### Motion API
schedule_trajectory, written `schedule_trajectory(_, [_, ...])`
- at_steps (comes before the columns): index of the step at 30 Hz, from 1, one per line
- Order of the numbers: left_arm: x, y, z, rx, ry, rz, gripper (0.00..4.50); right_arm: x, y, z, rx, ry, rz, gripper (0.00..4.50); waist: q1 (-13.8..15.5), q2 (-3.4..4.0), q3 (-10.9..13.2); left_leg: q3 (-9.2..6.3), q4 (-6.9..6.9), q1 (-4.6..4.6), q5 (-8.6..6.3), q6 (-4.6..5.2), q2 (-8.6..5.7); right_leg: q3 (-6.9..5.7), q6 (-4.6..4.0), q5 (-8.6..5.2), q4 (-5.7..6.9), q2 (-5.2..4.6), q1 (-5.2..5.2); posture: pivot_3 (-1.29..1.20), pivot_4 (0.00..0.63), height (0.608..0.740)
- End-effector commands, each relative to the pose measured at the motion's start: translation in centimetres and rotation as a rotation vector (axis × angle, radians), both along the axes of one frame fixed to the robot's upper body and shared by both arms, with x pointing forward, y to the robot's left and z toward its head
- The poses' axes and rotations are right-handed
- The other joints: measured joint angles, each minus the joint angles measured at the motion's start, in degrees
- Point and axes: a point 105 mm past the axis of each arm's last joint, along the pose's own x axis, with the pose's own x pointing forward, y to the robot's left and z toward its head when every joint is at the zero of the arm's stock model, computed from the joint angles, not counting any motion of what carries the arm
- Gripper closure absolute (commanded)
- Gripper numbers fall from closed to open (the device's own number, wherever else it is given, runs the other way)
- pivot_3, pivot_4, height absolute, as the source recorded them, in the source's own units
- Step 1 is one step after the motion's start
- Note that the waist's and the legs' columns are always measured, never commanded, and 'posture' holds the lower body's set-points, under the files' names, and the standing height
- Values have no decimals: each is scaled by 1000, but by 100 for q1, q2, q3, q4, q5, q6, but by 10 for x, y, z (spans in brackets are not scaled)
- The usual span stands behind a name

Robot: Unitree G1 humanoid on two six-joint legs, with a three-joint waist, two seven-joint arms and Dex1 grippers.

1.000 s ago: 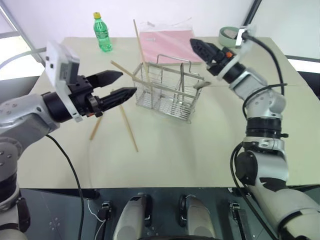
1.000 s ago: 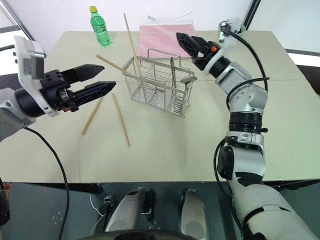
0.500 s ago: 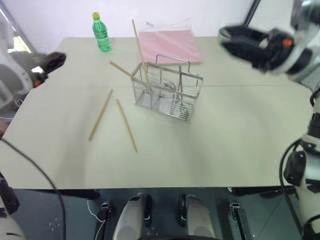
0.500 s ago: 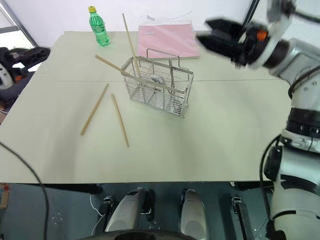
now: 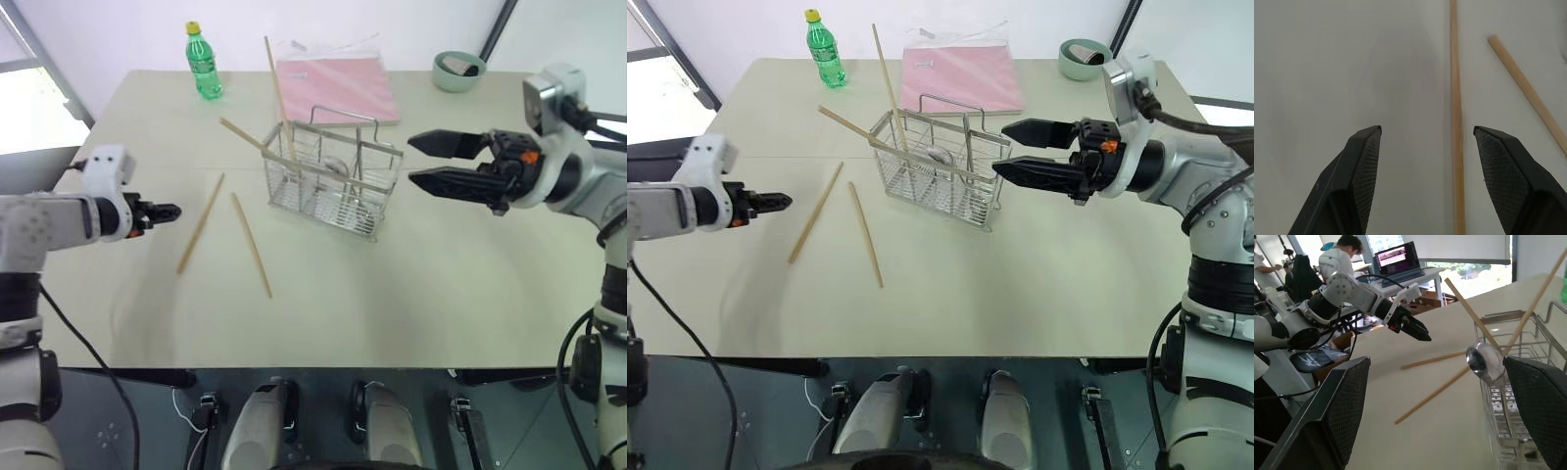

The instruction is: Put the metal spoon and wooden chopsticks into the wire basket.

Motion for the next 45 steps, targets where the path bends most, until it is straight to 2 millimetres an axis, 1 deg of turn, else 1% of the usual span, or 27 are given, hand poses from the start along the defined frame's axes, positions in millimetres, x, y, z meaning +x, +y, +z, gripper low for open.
schedule_trajectory(1, [21,-3,20,30,-93,-23,1320,-12,1,11,24,-68,-2,55,9,-2,-1,0,0,-1,1,0,0,0,0,0,1,-1,0,0,150,686])
schedule_trajectory(5, [43,-13,14,49,-82,-55,1320,-17,-2,5,38,-57,-36,55,-1,-5,-2,7,0,3,0,2,-1,-1,0,2,-2,-4,6,0,150,686])
schedule_trajectory(10, [62,-18,-8,90,-21,-72,1320,-23,-7,1,46,-49,-77,55,-4,-7,-1,8,0,5,0,7,-2,-3,1,2,-1,-6,8,0,150,686])
schedule_trajectory(14, [68,-28,-24,123,21,-123,1320,-24,-9,0,42,-49,-102,55,-8,-12,1,8,1,4,2,23,-2,-4,1,2,-1,-8,7,0,150,686])
schedule_trajectory(18, [70,-28,-37,189,43,-151,1320,-26,-10,-1,31,-49,-106,55,1,-14,-1,8,1,9,-13,41,-2,-5,0,3,1,-12,11,0,150,686])
schedule_trajectory(21, [72,-26,-38,189,31,-144,2198,-28,-10,-3,18,-45,-100,0,12,-14,-2,1,1,12,-14,47,-2,-13,-1,5,0,-17,19,0,150,686])
schedule_trajectory(25, [73,-23,-37,186,20,-127,4200,-28,-11,-3,13,-44,-104,0,7,-15,-3,-1,2,11,-14,50,-3,-14,-1,5,-1,-19,19,0,150,686])
schedule_trajectory(26, [74,-21,-36,186,16,-116,4363,-28,-11,-2,12,-43,-104,0,8,-15,-3,-1,2,10,-14,51,-3,-15,-1,5,-1,-18,19,0,150,686])
schedule_trajectory(29, [76,-10,-31,192,-21,-68,4363,-26,-11,-2,13,-41,-103,0,-1,-16,-3,-1,2,11,-13,52,-3,-16,-1,5,0,-18,21,0,150,686])
schedule_trajectory(31, [79,-4,-24,198,-73,-30,4363,-24,-10,-2,14,-40,-102,0,-9,-16,-3,-3,3,12,-13,52,-3,-17,-1,5,2,-17,22,0,150,686])
schedule_trajectory(32, [82,0,-17,194,-112,-3,4363,-24,-10,-2,14,-39,-101,0,-11,-17,-2,-4,3,12,-13,53,-3,-17,-1,5,2,-16,21,0,150,686])
schedule_trajectory(33, [89,5,5,162,-234,61,4363,-23,-9,-2,15,-37,-100,0,-14,-20,-1,-5,3,11,-13,53,-2,-18,-1,5,2,-16,21,0,150,686])
schedule_trajectory(34, [96,9,36,94,-389,133,4363,-22,-9,-2,16,-35,-99,0,-17,-29,4,-5,3,10,-11,56,-3,-18,-1,5,2,-16,20,0,150,686])
schedule_trajectory(36, [98,16,78,-12,-586,227,4363,-21,-9,-2,17,-32,-98,0,-17,-50,10,-10,3,1,-9,55,0,-16,-2,6,3,-22,9,0,150,686])
schedule_trajectory(37, [98,16,102,-71,-692,250,4363,-20,-9,-2,19,-29,-97,0,-15,-51,9,-12,3,-3,-8,54,0,-17,-3,6,1,-23,8,0,150,686])
schedule_trajectory(39, [92,6,158,-300,-891,267,4363,-18,-8,-3,23,-24,-97,0,14,-60,10,-10,3,-6,4,30,-2,-18,-3,7,-2,-25,9,0,150,686])
schedule_trajectory(40, [90,3,173,-367,-945,266,4363,-18,-8,-3,23,-22,-97,0,33,-61,10,-14,11,-15,3,25,-2,-26,-2,7,-3,-25,9,0,150,686])
schedule_trajectory(43, [82,-37,222,-581,-1043,125,4363,-16,-6,-3,25,-20,-94,0,111,-60,10,-17,55,-40,-9,41,-3,-39,9,13,-2,-22,8,0,150,686])
schedule_trajectory(44, [78,-48,235,-620,-1068,79,4363,-16,-5,-3,25,-20,-93,0,131,-61,10,-15,63,-43,-12,45,-4,-38,15,16,-3,-21,9,0,150,686])
schedule_trajectory(45, [75,-54,242,-636,-1081,56,4363,-16,-5,-3,25,-20,-93,0,138,-60,10,-14,69,-46,-14,49,-8,-38,22,21,-5,-22,10,0,150,686])
